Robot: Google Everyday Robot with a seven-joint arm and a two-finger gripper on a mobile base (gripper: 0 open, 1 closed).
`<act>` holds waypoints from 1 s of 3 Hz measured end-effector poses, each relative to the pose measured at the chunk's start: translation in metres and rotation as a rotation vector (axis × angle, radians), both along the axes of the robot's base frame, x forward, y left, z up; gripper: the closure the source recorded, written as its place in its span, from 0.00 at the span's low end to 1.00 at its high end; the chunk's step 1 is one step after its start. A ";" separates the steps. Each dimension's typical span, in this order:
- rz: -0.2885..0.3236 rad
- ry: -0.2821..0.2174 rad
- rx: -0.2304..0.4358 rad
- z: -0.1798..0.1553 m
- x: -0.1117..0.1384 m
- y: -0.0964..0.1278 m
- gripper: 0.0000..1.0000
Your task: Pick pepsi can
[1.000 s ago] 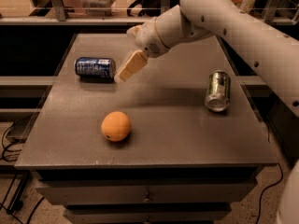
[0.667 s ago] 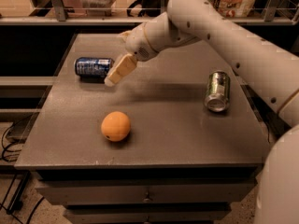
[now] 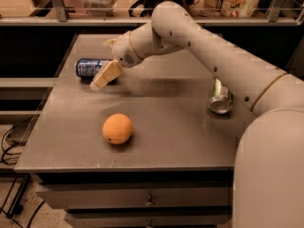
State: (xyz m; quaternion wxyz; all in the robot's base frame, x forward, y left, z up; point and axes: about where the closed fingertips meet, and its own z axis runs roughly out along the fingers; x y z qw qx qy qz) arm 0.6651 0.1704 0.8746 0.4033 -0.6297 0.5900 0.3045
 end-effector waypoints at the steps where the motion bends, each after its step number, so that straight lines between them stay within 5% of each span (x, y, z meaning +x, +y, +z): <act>1: -0.010 0.032 0.019 -0.011 0.001 0.012 0.19; 3: -0.038 0.040 0.040 -0.012 0.002 0.009 0.64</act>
Offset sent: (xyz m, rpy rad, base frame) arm 0.0013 0.0141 -0.0249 0.0411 0.0734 -0.0431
